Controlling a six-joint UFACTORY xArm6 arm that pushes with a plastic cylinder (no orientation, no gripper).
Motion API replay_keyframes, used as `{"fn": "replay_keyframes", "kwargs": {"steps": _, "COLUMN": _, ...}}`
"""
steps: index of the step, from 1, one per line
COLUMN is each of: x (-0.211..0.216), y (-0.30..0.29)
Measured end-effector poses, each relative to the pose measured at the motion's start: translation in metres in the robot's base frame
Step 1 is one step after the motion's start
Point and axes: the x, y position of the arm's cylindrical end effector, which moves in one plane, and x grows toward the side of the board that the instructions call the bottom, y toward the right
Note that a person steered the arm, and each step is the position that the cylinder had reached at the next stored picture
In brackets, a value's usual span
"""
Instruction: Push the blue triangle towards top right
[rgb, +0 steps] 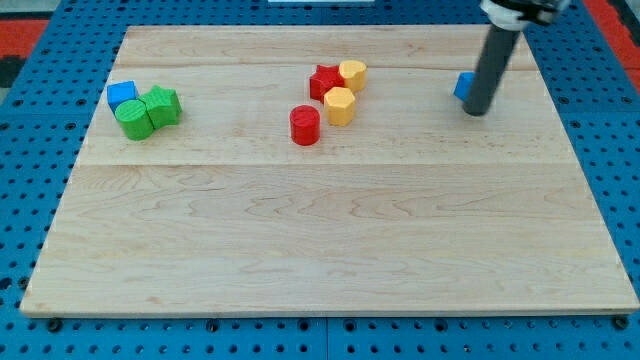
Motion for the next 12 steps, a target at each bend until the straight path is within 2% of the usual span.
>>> {"fn": "replay_keyframes", "kwargs": {"steps": 1, "x": -0.052, "y": -0.017}}
{"fn": "replay_keyframes", "kwargs": {"steps": 2, "x": -0.01, "y": 0.04}}
{"fn": "replay_keyframes", "kwargs": {"steps": 3, "x": 0.023, "y": 0.025}}
{"fn": "replay_keyframes", "kwargs": {"steps": 4, "x": 0.066, "y": 0.067}}
{"fn": "replay_keyframes", "kwargs": {"steps": 5, "x": 0.037, "y": 0.133}}
{"fn": "replay_keyframes", "kwargs": {"steps": 6, "x": 0.023, "y": 0.071}}
{"fn": "replay_keyframes", "kwargs": {"steps": 7, "x": 0.017, "y": -0.024}}
{"fn": "replay_keyframes", "kwargs": {"steps": 8, "x": -0.015, "y": -0.011}}
{"fn": "replay_keyframes", "kwargs": {"steps": 9, "x": -0.002, "y": 0.003}}
{"fn": "replay_keyframes", "kwargs": {"steps": 10, "x": 0.042, "y": -0.035}}
{"fn": "replay_keyframes", "kwargs": {"steps": 11, "x": 0.02, "y": 0.04}}
{"fn": "replay_keyframes", "kwargs": {"steps": 12, "x": -0.018, "y": 0.041}}
